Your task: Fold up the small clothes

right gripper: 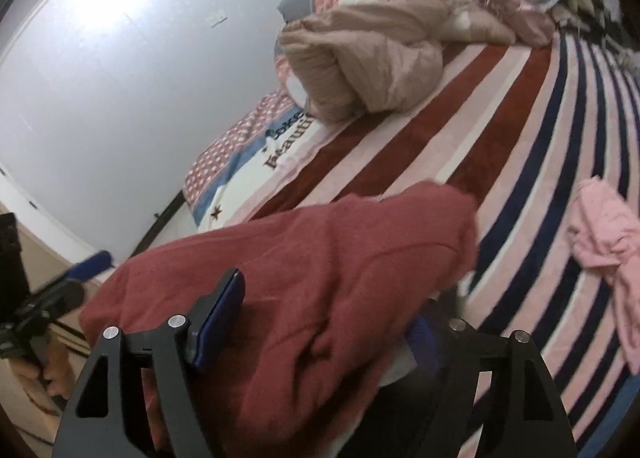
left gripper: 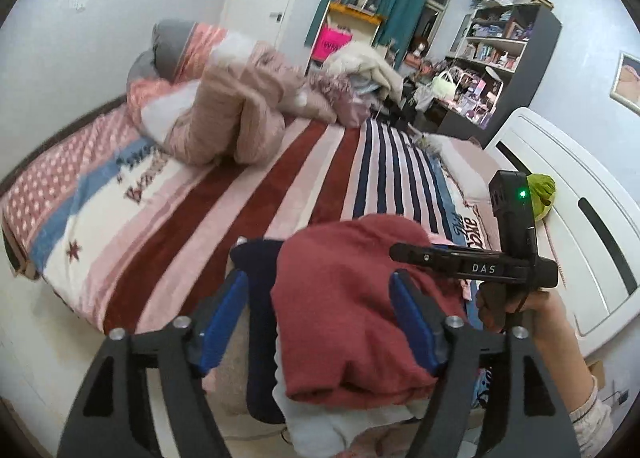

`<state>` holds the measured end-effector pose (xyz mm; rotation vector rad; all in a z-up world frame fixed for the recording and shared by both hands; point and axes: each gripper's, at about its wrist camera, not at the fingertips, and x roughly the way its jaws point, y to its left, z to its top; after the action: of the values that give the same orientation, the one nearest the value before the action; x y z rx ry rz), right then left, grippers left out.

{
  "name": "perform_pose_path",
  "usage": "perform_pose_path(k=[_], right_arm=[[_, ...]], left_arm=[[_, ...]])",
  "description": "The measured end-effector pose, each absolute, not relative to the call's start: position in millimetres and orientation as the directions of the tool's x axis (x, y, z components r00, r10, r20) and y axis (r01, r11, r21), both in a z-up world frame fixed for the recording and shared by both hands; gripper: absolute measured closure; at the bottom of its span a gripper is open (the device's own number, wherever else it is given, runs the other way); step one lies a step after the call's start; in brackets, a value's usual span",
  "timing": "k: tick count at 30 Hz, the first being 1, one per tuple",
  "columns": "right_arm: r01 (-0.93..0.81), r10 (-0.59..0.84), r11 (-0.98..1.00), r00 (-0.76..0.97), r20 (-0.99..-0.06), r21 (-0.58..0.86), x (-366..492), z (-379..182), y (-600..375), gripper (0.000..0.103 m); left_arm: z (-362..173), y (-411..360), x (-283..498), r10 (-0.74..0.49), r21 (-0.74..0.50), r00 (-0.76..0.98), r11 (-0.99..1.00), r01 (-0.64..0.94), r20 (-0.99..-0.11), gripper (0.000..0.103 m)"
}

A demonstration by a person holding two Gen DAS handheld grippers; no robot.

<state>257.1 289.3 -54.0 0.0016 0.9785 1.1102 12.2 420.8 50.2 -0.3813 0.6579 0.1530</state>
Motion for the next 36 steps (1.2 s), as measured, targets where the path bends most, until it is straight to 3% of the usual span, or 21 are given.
perform_pose_path(k=[10,16,20,26,29,31,34,36], right_arm=[[-0.760,0.737,0.510,0.147,-0.660,0.401,251.0,-36.4,261.9,0.028],[-0.785,0.773,0.481,0.168,-0.612,0.391,231.6,-22.7,215.9,0.028],[-0.793,0.774,0.503,0.238,-0.586,0.343,216.4,-27.2,160.6,0.021],[-0.757,0.727,0.604,0.395,-0.561,0.251,199.4,-54.6,43.8,0.021],[-0.697,0.665,0.696,0.534,-0.522,0.173,185.3,-67.0,-31.0,0.021],[-0.638,0.587,0.766,0.642,-0.493,0.081,172.0,-76.1,-79.1,0.021],[-0.560,0.484,0.827,0.744,-0.461,-0.036,146.7,-93.7,-139.3,0.019],[-0.533,0.458,0.844,0.776,-0.434,-0.063,129.2,-101.8,-168.0,0.019]], left_arm=[[61.6,402.6,4.6,0.067,-0.248,0.770,0.926,-0.285,-0.635,0.031],[78.7,351.0,-4.0,0.127,-0.136,0.784,0.956,-0.260,-0.607,0.030],[79.4,290.7,-5.5,0.175,-0.058,0.821,0.968,-0.244,-0.543,0.026],[59.0,188.1,4.4,0.159,-0.011,0.891,0.983,-0.181,-0.425,0.020],[44.2,138.5,6.6,0.148,-0.011,0.929,0.987,-0.161,-0.340,0.014],[33.8,108.2,9.1,0.134,-0.014,0.948,0.989,-0.144,-0.290,0.002],[17.8,64.4,8.2,0.156,0.004,0.971,0.987,-0.158,-0.183,0.001],[9.8,44.3,8.5,0.169,0.022,0.973,0.986,-0.167,-0.157,0.001]])
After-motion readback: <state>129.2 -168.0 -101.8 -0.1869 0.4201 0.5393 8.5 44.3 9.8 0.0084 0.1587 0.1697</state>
